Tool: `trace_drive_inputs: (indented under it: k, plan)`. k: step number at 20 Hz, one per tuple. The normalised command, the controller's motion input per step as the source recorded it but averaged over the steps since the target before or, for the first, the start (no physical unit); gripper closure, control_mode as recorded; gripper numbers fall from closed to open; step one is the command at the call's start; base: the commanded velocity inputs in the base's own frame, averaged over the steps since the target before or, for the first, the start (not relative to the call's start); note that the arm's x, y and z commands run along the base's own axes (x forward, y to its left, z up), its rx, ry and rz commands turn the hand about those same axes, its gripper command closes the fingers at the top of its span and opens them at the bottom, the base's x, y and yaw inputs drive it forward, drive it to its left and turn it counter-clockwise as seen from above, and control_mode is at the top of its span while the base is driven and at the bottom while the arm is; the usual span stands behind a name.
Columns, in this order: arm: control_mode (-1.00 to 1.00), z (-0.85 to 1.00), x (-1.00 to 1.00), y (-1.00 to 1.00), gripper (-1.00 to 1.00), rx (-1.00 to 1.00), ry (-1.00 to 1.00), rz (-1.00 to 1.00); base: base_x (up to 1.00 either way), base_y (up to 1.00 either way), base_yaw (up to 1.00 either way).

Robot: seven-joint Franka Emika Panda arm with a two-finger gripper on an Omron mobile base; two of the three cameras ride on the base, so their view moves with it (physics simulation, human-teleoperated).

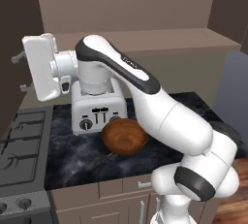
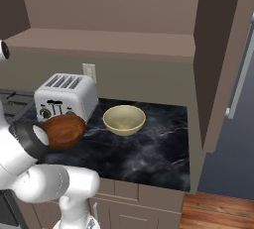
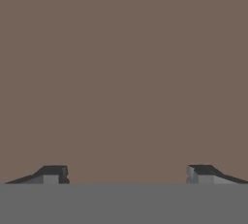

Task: Open the cabinet. Pick the bowls from the counter and place them in the cabinet. Then close the cabinet.

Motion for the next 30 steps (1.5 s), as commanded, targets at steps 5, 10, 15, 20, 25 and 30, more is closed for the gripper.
trace_drive_inputs:
  k: [5, 10, 15, 20, 25, 30]
  plan:
    - [-1.0, -0.01, -0.03, 0.17, -1.0, -0.01, 0.0, -0.03, 0.0, 0.0, 0.0]
    - [-1.0, 0.0, -0.2, -0.73, -1.0, 0.0, -0.01, -0.08, 0.0, 0.0, 0.0]
    - [-1.0, 0.0, -0.34, -1.0, -1.0, -0.03, -0.05, -0.06, 0.0, 0.0, 0.0]
    - [-1.0, -0.01, -0.28, -1.0, -1.0, -0.13, -0.06, -0.03, 0.0, 0.0, 0.0]
    - [-1.0, -0.01, -0.19, -0.99, -1.0, -0.2, -0.01, 0.0, 0.0, 0.0, 0.0]
    - [-1.0, 0.0, -0.09, -0.84, -1.0, -0.25, -0.01, 0.0, 0.0, 0.0, 0.0]
